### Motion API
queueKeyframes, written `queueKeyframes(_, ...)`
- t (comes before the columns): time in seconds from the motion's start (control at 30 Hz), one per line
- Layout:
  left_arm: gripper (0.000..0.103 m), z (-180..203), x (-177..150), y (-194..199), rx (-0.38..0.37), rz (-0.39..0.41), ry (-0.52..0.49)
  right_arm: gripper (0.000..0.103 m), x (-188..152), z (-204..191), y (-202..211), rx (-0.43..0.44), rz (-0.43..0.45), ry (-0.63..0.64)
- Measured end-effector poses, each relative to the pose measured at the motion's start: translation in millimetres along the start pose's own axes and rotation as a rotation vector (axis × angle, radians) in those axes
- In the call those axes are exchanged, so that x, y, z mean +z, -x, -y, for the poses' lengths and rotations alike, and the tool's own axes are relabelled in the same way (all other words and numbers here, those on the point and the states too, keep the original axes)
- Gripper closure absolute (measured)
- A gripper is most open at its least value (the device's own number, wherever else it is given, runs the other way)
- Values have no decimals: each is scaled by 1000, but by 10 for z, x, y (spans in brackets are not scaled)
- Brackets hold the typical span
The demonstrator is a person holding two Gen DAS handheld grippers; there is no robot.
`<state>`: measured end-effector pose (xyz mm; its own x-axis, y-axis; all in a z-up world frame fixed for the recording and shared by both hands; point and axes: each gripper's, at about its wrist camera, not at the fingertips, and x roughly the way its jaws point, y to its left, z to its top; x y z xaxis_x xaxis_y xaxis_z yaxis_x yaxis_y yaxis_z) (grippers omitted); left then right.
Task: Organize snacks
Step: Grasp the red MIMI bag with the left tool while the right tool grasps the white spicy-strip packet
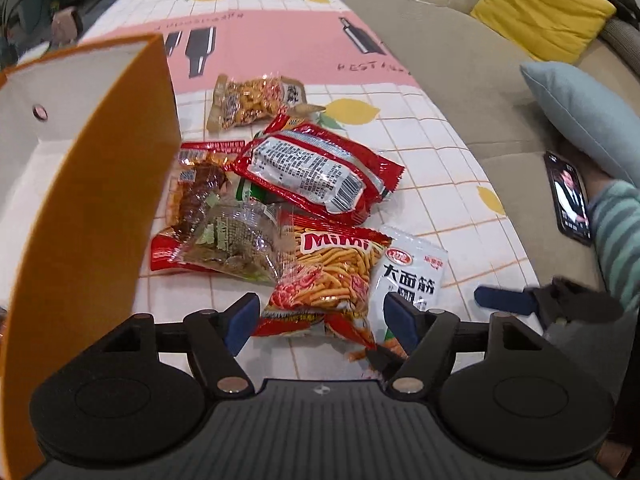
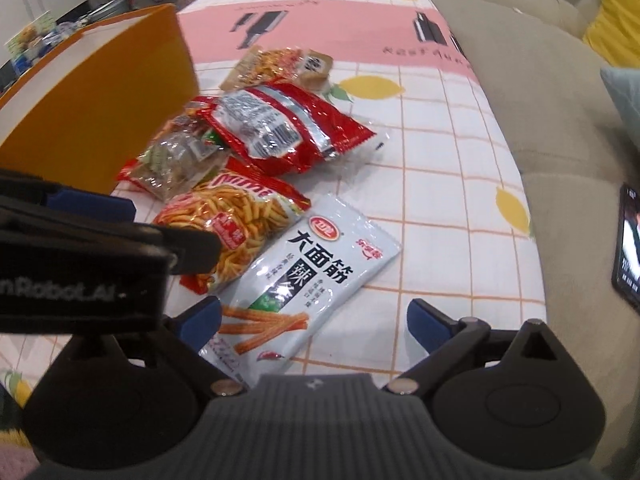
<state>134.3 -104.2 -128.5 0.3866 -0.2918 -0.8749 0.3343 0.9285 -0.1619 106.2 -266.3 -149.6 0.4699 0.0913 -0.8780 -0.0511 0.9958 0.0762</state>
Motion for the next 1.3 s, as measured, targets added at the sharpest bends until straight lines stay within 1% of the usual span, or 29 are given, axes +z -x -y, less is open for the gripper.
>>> queueKeyframes(0.07, 20, -23, 33, -72, -2, -18, 20, 6, 12, -18, -64, -9, -18, -17)
queueKeyframes(0.1, 20, -25, 44, -99, 3, -22, 21, 4, 15, -34, -96, -12, -24, -20)
queueKeyframes(0.17, 20, -20, 56, -147, 7, -34, 15, 4, 19, -60, -112, -8, -19, -19)
queueKeyframes(0.2, 21, -21, 56, -167, 8, -41, 15, 4, 21, -68, -117, -5, -20, -16)
queueKeyframes(0.23, 27, -26, 53, -178, 12, -48, 14, 4, 19, -70, -117, -3, -21, -13)
queueKeyframes(0.3, 30, -51, 41, -195, 11, -57, 17, 4, 7, -29, -112, 6, -33, -27)
queueKeyframes(0.37, 38, -95, 22, -181, -2, -63, 29, 4, -9, 24, -96, 7, -44, -41)
queueKeyframes(0.57, 41, -174, -65, -89, 11, -86, 51, 4, -86, 233, -20, -18, -82, -85)
queueKeyframes(0.67, 41, -215, -128, -41, 17, -96, 65, 7, -115, 345, 18, -31, -92, -119)
queueKeyframes(0.7, 41, -223, -144, -31, 18, -97, 68, 9, -112, 366, 28, -31, -88, -128)
queueKeyframes(0.83, 30, -207, -163, -39, 32, -80, 47, 10, -71, 343, 27, 0, -65, -124)
queueKeyframes(0.9, 28, -207, -147, -41, 20, -65, 45, 10, -40, 265, 16, 19, -47, -91)
queueKeyframes(0.97, 23, -215, -129, -41, 7, -49, 59, 9, -28, 166, 15, 31, -22, -32)
queueKeyframes(1.03, 22, -222, -102, -65, 6, -47, 75, 9, -14, 40, -11, 26, -4, 45)
queueKeyframes(1.1, 22, -217, -91, -110, 3, -60, 72, 9, -6, -46, -42, 25, 12, 95)
queueKeyframes(1.17, 23, -213, -105, -153, 6, -78, 67, 11, 10, -85, -78, 35, 18, 105)
queueKeyframes(1.23, 23, -218, -125, -165, -3, -77, 68, 13, 23, -83, -115, 45, 16, 102)
queueKeyframes(1.3, 24, -223, -125, -180, -5, -77, 69, 15, 30, -94, -129, 31, 29, 117)
